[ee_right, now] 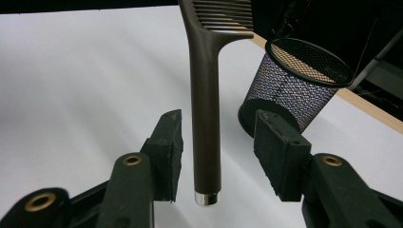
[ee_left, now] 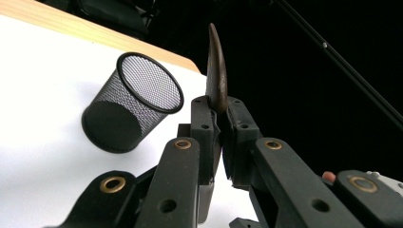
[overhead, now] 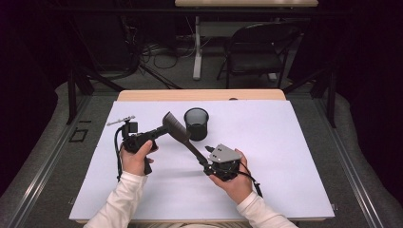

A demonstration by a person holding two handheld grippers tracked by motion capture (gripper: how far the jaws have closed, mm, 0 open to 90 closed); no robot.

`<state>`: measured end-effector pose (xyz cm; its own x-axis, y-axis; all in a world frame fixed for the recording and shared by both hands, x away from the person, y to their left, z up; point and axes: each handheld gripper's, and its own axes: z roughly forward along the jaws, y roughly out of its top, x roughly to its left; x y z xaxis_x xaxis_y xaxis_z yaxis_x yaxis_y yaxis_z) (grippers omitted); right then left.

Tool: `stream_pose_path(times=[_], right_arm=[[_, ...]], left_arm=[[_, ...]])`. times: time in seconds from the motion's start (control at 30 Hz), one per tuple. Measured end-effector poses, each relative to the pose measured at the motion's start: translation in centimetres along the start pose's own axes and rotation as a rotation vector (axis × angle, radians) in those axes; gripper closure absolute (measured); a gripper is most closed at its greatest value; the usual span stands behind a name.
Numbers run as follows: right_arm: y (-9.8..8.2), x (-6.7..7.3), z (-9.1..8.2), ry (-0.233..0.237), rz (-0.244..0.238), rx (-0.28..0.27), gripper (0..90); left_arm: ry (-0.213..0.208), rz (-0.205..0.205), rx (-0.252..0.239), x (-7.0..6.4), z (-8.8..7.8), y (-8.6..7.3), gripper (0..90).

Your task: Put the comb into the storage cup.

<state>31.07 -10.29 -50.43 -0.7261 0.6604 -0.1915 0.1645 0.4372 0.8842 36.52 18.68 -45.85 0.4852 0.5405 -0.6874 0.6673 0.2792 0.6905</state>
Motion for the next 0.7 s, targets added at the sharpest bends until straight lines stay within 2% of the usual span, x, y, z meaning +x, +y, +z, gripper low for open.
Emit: stream_pose_path(times=[0.33,0.53,0.7], right_arm=[[0.0,-0.5,-0.4,0.006,0.023,-0.003,51.8],[0.0,-0.6,-0.5,0.002,0.025,0.011,47.3],[0.1,-0.8,-0.6,-0.009,0.014,-0.010,43.5]], left_arm=[[0.010,-0.002,-0.023,0.2,-0.7,0.5,84.1],[0.012,-0.006,-0.039,0.5,-1.1,0.9,84.1],[0.013,-0.011,-0.049,0.6,-1.3,1.1,84.0]])
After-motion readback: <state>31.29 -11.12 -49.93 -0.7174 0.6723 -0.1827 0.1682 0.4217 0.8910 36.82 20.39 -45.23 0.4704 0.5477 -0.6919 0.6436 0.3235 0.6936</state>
